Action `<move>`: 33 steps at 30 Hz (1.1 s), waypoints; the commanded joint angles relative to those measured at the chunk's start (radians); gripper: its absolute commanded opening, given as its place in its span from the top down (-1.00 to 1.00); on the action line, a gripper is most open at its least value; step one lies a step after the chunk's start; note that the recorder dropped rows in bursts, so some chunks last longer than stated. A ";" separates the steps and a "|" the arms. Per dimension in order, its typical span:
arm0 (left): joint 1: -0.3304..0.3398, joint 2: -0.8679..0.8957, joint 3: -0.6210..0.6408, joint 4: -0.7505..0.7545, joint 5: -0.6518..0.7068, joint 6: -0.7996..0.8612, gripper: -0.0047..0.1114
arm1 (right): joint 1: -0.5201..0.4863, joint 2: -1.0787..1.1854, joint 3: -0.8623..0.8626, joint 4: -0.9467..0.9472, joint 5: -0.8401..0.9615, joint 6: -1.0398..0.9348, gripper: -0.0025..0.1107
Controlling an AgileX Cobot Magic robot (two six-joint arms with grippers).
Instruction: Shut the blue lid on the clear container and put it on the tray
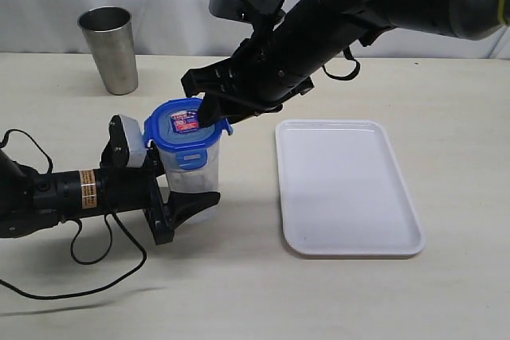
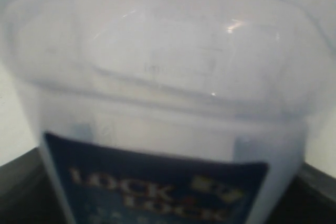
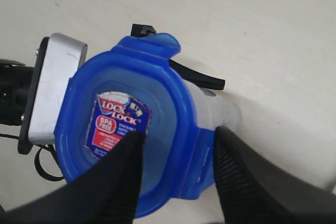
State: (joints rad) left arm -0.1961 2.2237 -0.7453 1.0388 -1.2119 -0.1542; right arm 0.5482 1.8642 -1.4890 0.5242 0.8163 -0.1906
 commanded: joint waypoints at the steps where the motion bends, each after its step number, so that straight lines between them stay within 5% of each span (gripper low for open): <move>1: -0.002 -0.010 -0.002 -0.010 -0.009 0.004 0.92 | 0.001 0.039 0.001 0.041 0.051 -0.035 0.24; 33: -0.002 -0.010 -0.002 -0.012 -0.009 0.004 0.92 | 0.001 0.182 0.041 0.383 0.206 -0.359 0.35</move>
State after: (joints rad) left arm -0.1744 2.2237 -0.7392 1.0206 -1.2168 -0.1582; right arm 0.4938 1.9907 -1.4894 0.9174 0.8424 -0.5116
